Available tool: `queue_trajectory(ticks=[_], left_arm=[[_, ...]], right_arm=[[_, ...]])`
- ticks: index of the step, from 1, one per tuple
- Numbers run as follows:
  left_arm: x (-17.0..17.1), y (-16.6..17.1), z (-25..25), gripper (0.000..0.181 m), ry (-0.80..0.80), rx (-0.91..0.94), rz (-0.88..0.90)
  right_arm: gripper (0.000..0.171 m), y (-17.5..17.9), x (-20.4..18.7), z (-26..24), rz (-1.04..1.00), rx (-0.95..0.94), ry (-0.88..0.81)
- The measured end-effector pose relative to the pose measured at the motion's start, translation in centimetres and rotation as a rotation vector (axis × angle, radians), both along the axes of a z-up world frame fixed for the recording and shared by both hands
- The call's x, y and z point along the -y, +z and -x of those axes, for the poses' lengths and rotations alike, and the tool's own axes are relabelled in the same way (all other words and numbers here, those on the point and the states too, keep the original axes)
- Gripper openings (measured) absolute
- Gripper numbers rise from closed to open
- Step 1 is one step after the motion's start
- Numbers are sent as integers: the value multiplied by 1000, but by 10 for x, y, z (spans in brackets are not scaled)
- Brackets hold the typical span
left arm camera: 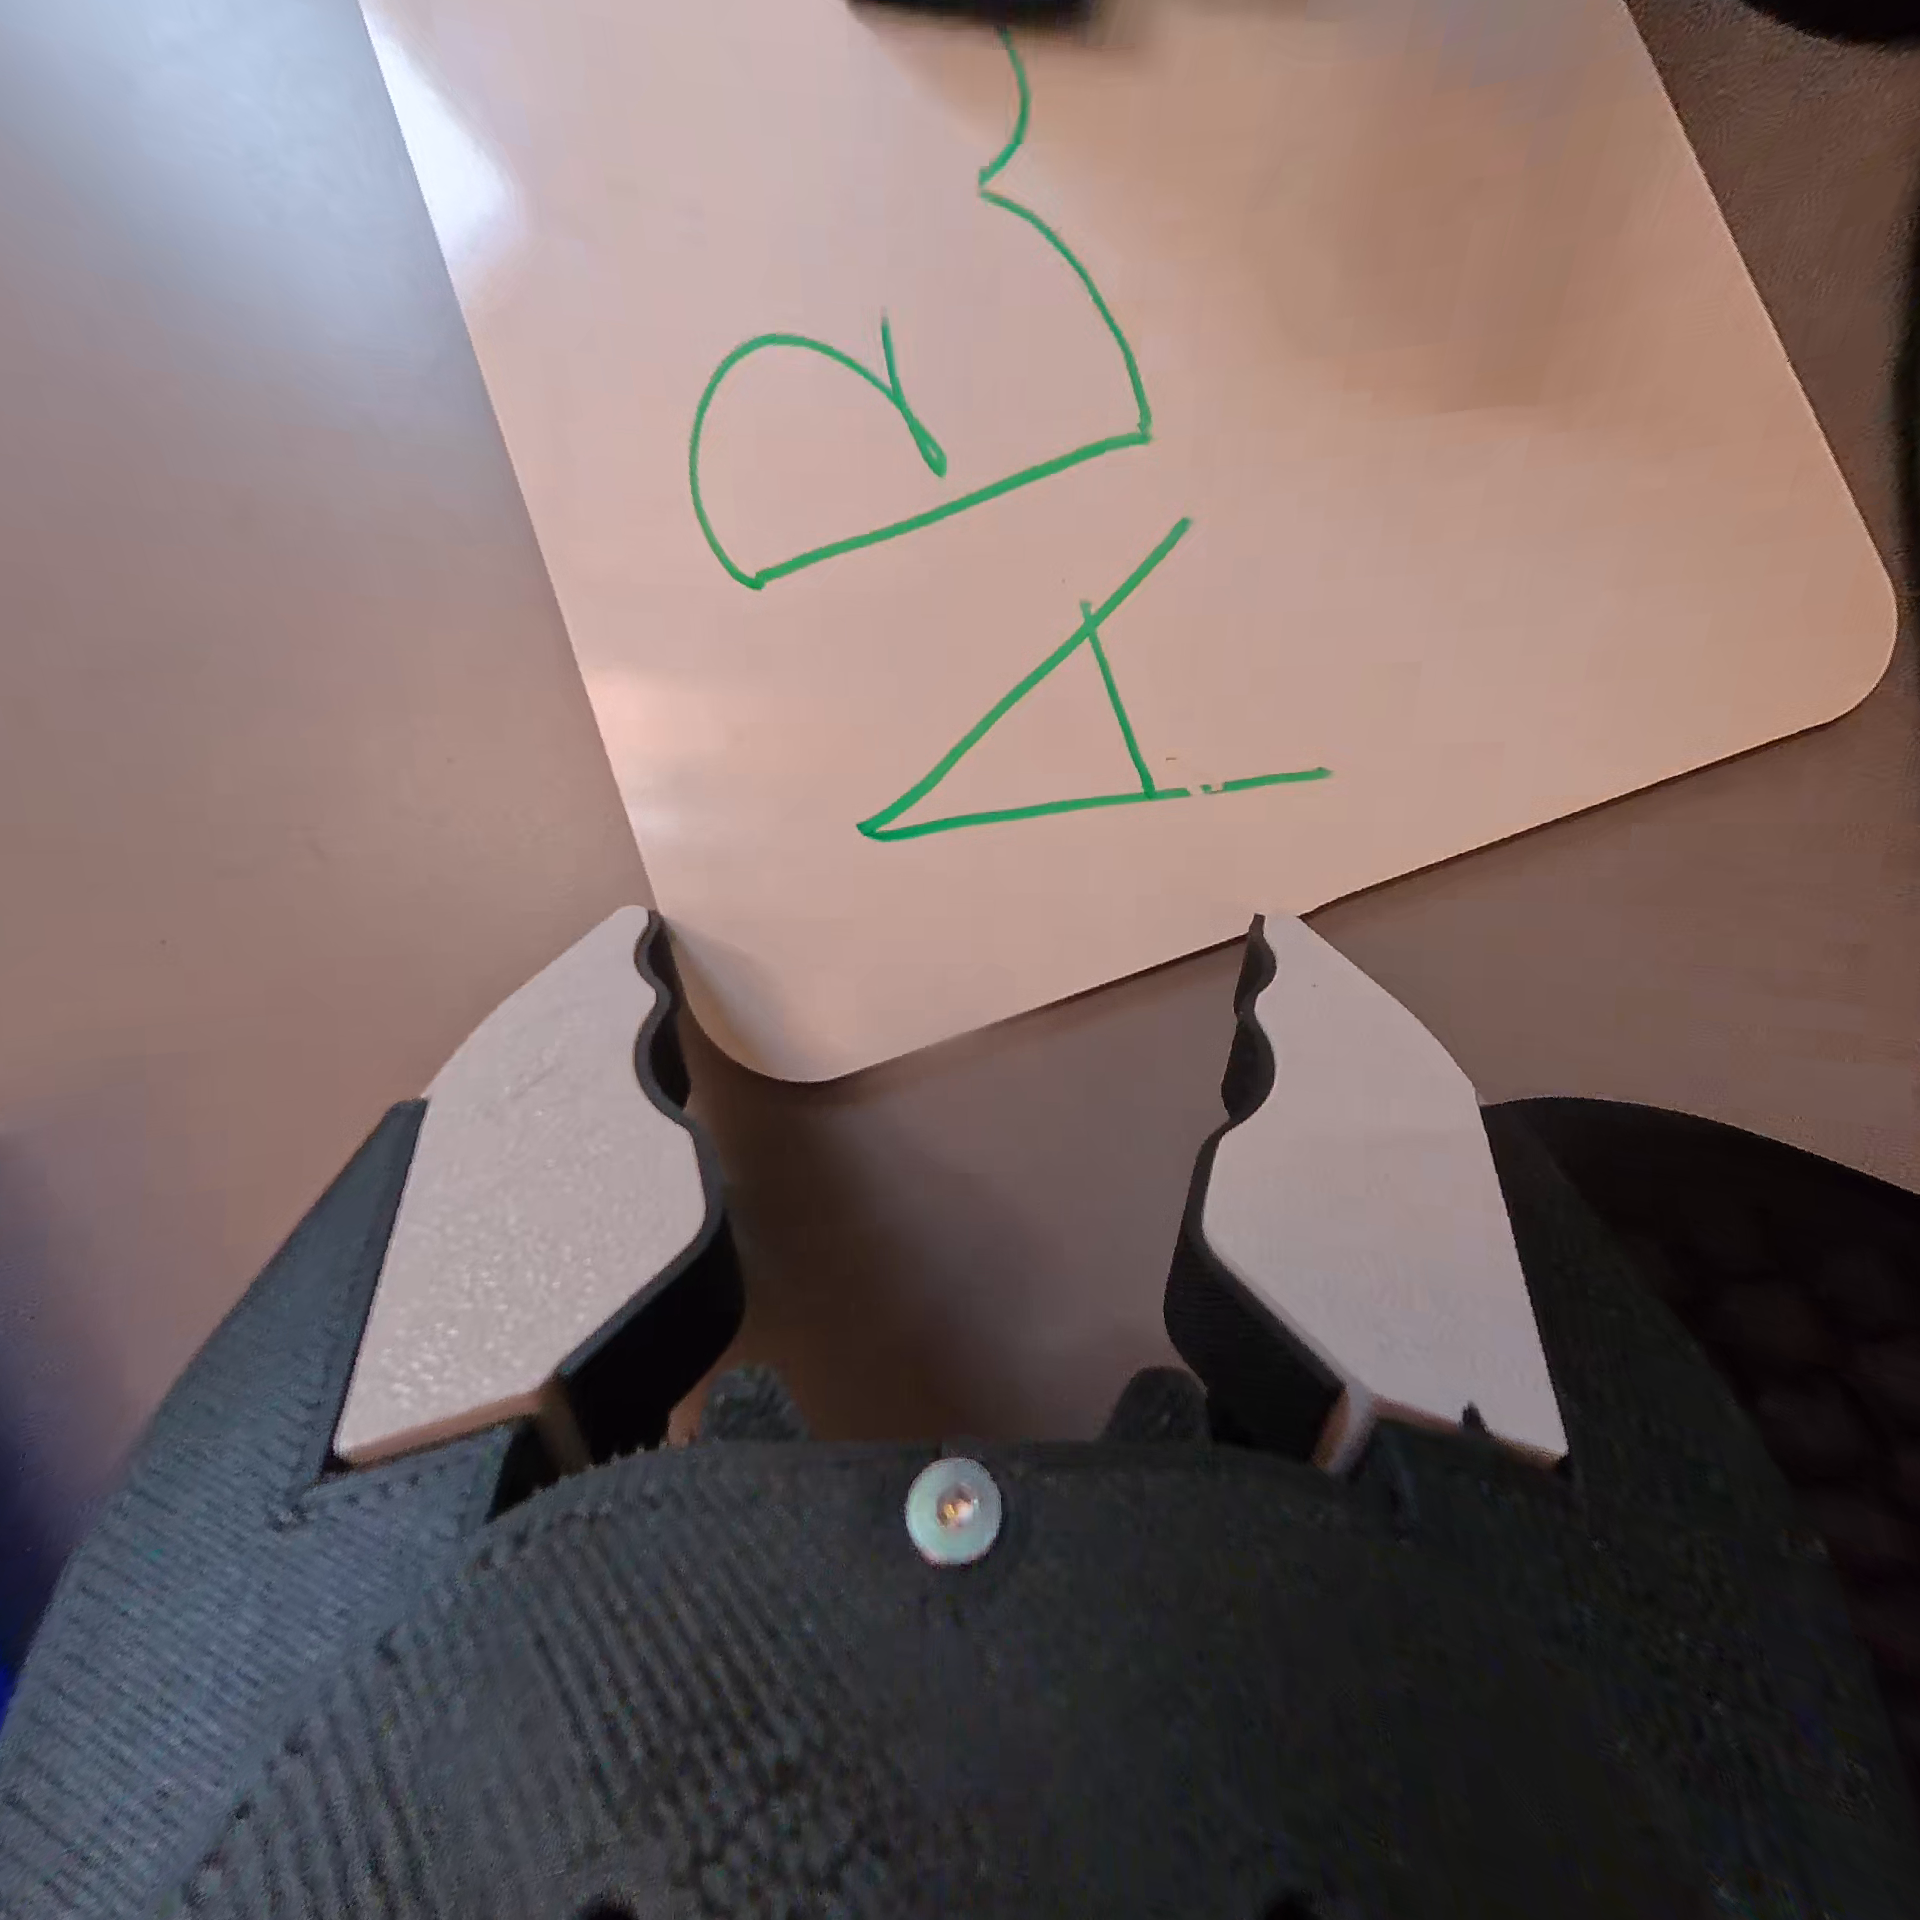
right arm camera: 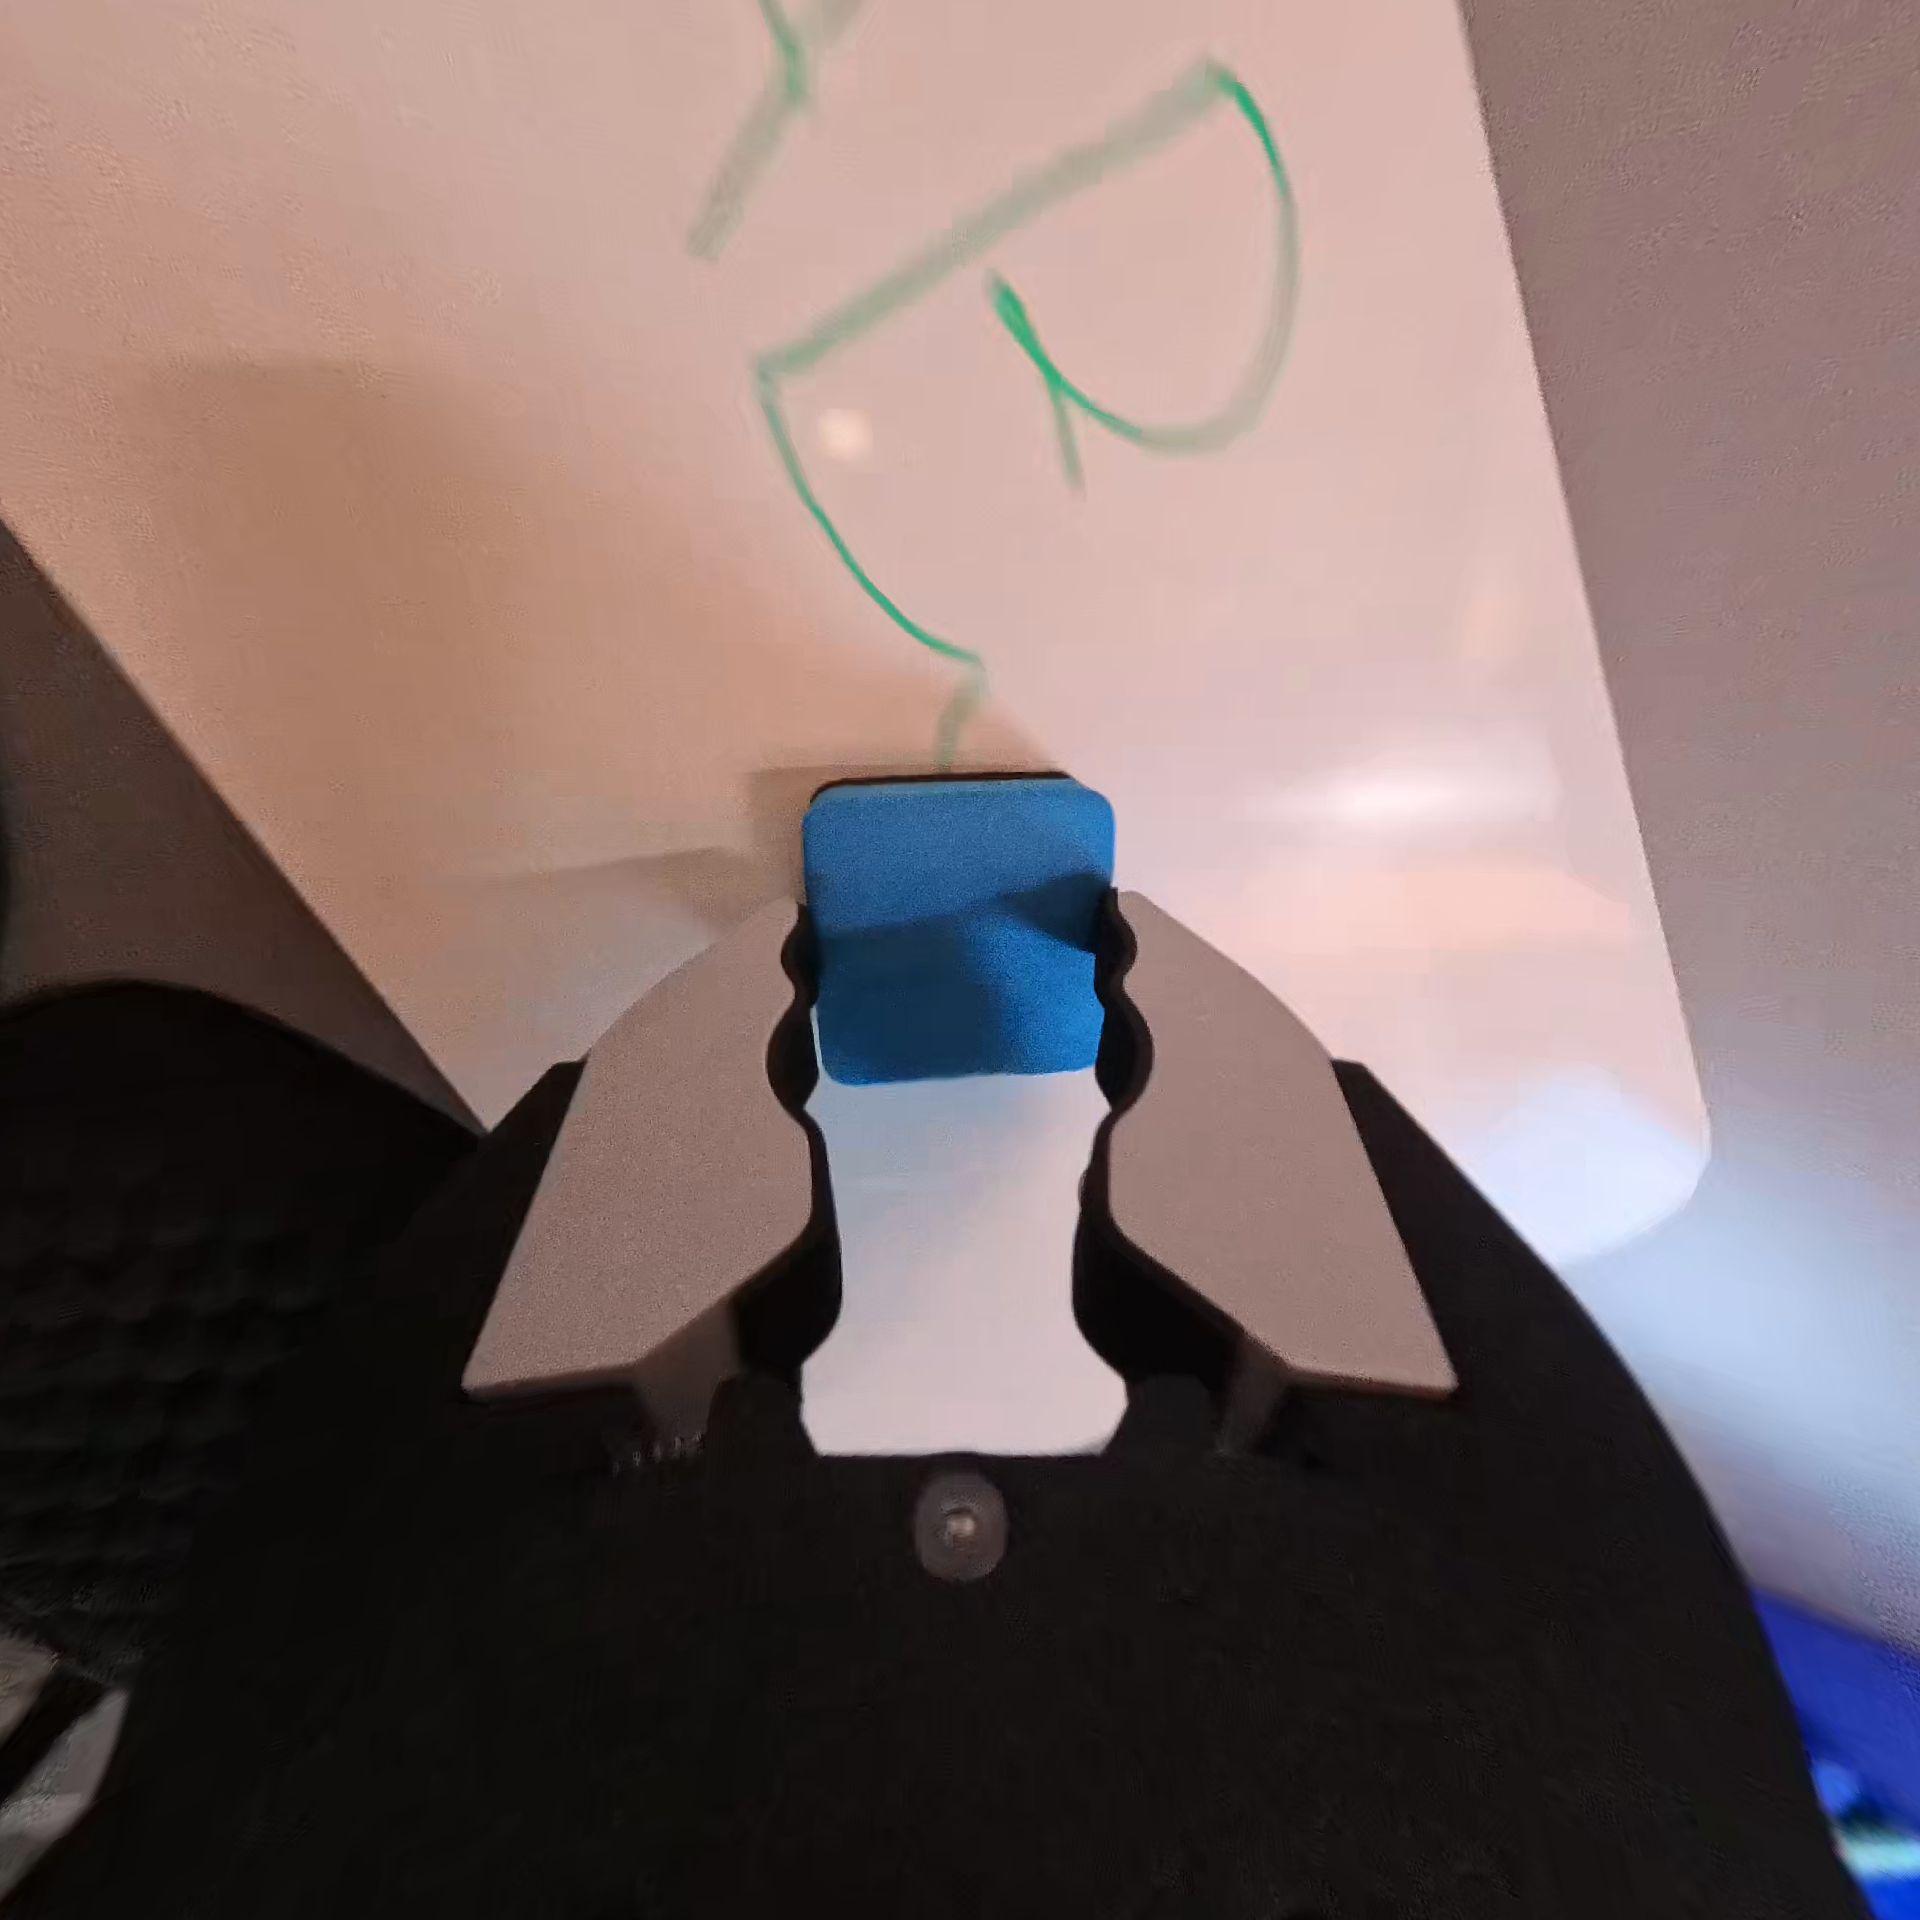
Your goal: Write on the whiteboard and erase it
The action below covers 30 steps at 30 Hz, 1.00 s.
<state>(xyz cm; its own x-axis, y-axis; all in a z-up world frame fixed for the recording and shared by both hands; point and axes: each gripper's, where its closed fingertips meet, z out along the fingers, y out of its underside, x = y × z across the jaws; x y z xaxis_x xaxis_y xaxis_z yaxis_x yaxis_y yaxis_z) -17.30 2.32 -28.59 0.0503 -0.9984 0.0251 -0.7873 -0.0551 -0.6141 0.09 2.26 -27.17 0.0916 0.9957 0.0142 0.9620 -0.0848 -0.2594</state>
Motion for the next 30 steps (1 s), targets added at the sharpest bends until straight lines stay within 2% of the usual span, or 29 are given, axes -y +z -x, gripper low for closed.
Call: queue_trajectory(ticks=[2,3,4,7,9,11,13,14,16,18,19,20,22,24,25,27,29,30], left_arm=[[0,0,0,103,5,-1,-2],[0,0,0,104,6,-4,-2],[0,0,0,104,5,-4,-2],[0,0,0,104,2,-3,-1],[0,0,-1,103,7,-5,-2],[0,0,-1,103,4,-2,-1],[0,0,-1,103,4,-4,-2],[0,0,-1,103,4,-3,-2],[0,0,-1,103,4,-3,-2],[0,0,-1,103,5,-1,-2],[0,0,-1,103,6,-1,-2],[0,0,-1,103,5,-2,-2],[0,0,-1,103,7,-1,-3],[0,0,-1,103,9,-3,-3],[0,0,-1,103,9,-2,-3],[0,0,-1,103,10,-2,-3],[0,0,-1,103,11,0,-4],[0,0,-2,103,11,0,-4]], right_arm=[[52,-1,-39,-33,-17,-1,-190],[52,0,-46,-28,6,-33,-229],[52,-1,-45,-15,-22,-39,-196],[52,-1,3,16,-38,-47,-14],[52,0,17,-6,6,-35,-52],[52,-1,-13,-42,-19,3,-192],[52,-1,-43,-38,-48,-23,-251],[52,-2,-46,-18,-67,-46,-216],[52,-2,-19,29,-74,-102,-57],[52,-2,14,35,-57,-66,64],[52,-1,18,25,-44,-40,74],[52,-1,10,13,-18,-23,28],[52,-2,-35,2,-64,-4,-71],[52,-2,-59,28,-81,-52,-81],[52,-2,-53,48,-80,-81,-35],[52,-2,-16,71,-67,-95,92],[52,-2,11,57,-45,-55,154],[52,-2,8,45,-29,-39,122]])
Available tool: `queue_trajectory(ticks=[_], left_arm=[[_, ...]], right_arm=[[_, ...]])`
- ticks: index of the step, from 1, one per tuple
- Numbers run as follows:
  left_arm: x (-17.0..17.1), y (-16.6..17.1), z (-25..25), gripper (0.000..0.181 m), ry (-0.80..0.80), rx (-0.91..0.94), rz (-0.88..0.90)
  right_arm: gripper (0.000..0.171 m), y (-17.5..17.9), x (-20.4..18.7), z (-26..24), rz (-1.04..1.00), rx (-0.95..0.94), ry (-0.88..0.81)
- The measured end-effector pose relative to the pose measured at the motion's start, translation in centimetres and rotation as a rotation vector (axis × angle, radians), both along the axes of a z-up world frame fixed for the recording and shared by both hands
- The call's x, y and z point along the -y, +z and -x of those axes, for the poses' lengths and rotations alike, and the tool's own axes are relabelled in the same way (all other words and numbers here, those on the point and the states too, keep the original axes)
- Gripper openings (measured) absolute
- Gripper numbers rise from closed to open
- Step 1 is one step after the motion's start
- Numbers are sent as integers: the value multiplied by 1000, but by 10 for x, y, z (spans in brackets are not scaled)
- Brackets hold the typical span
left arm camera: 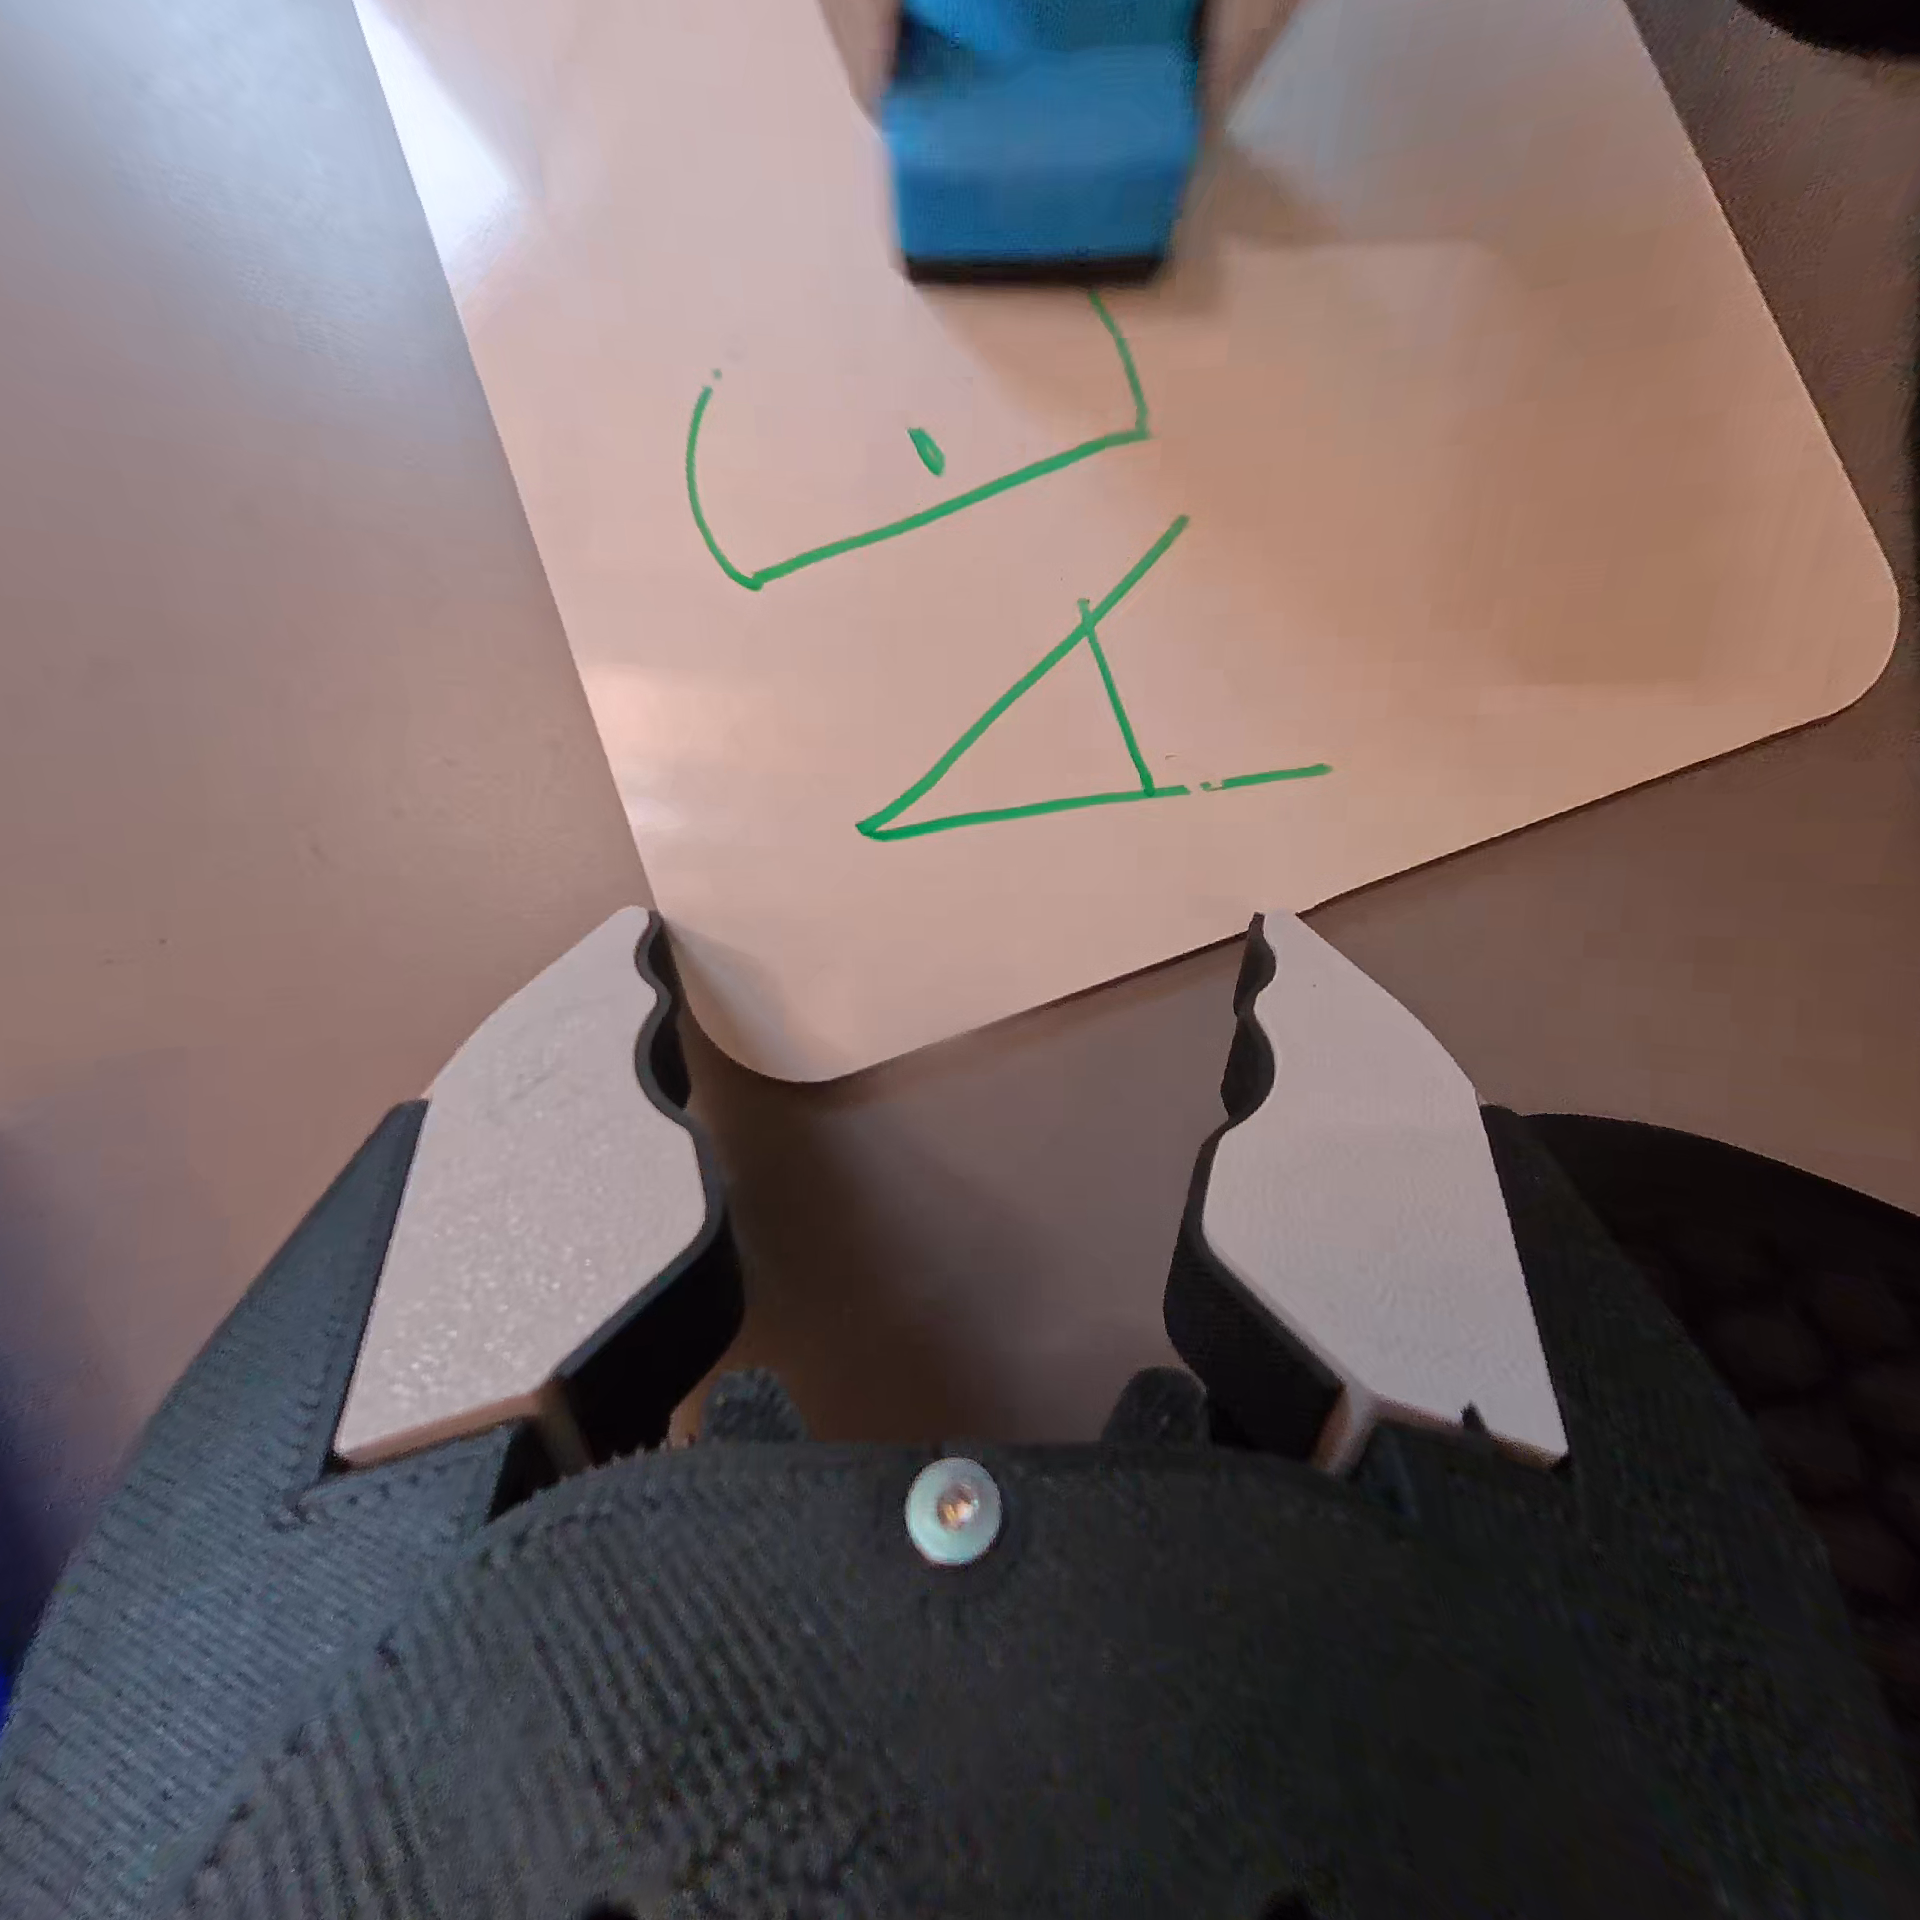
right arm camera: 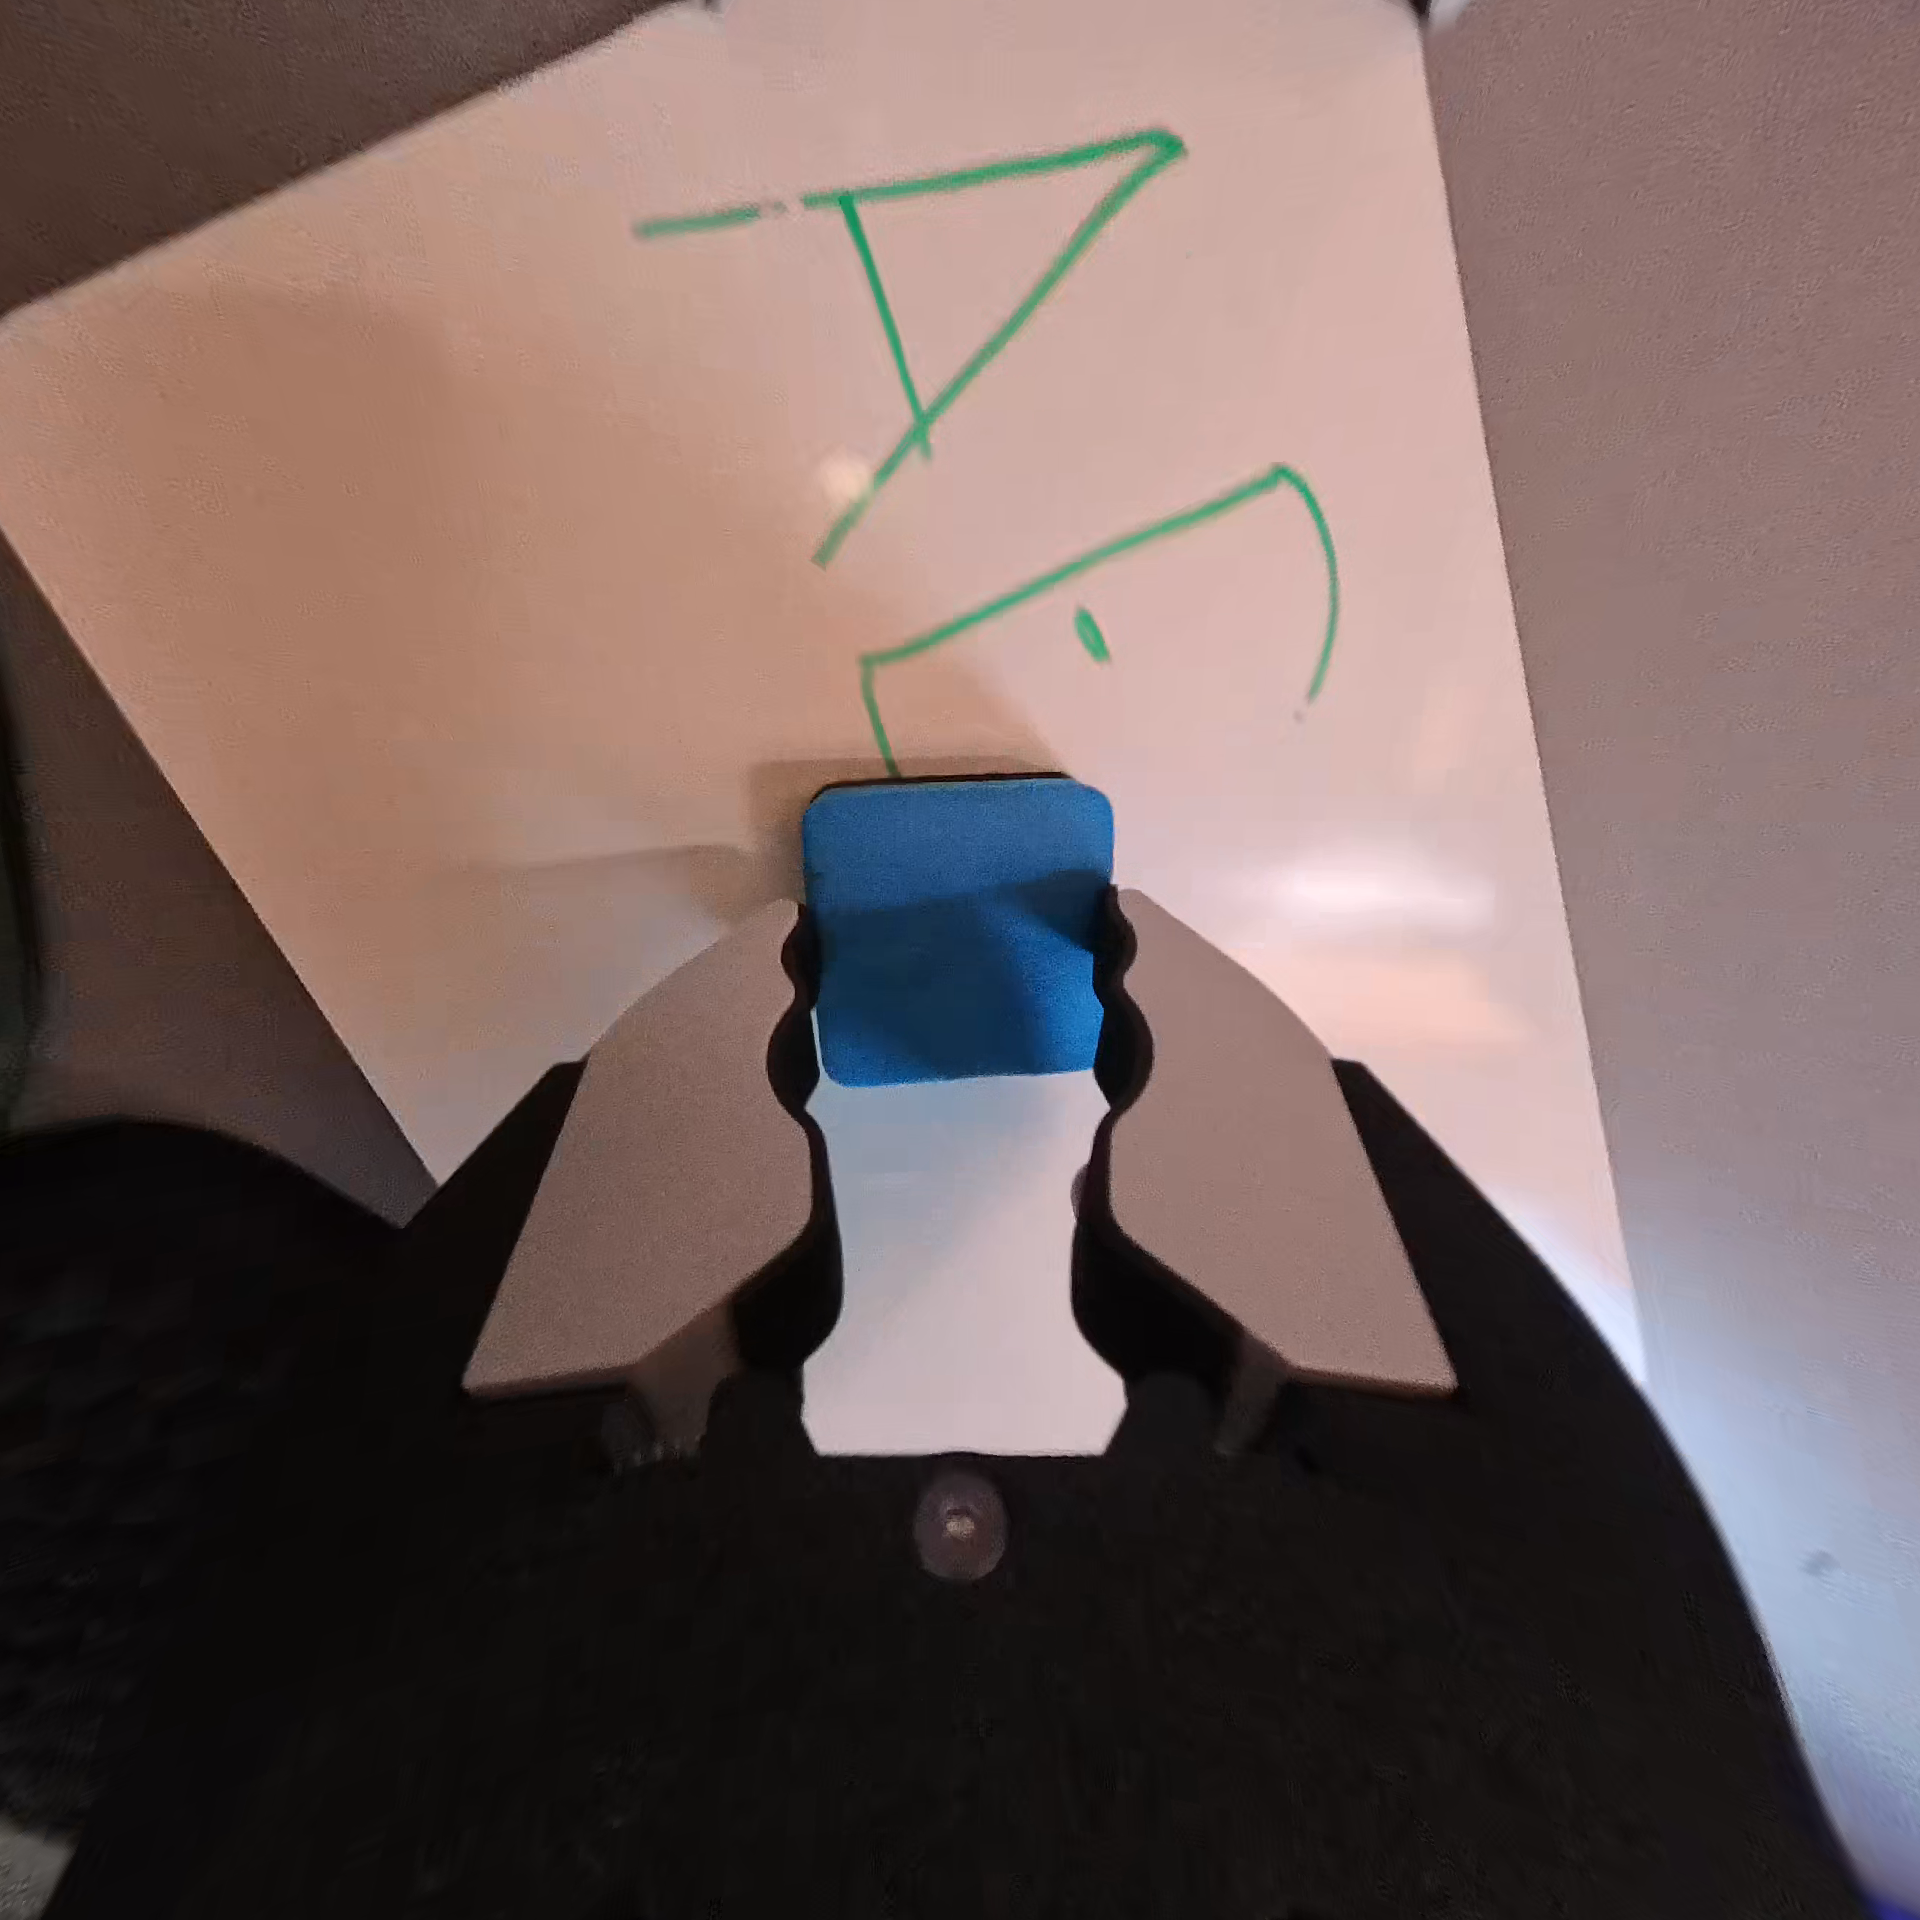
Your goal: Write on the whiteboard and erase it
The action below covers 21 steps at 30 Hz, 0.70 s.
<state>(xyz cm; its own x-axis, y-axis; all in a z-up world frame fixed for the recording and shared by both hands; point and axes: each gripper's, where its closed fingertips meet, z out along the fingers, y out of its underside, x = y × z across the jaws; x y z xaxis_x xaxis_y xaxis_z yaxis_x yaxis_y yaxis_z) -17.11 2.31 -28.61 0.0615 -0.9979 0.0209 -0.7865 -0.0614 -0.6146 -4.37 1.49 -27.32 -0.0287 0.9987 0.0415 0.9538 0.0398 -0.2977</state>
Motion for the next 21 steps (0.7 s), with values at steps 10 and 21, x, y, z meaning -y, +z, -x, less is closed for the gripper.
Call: queue_trajectory(ticks=[10,21], left_arm=[[0,0,-2,103,8,3,-1],[0,0,-2,102,12,-1,-11]], right_arm=[[52,0,6,18,-15,-35,38],[52,-1,4,-9,-31,-33,-44]])
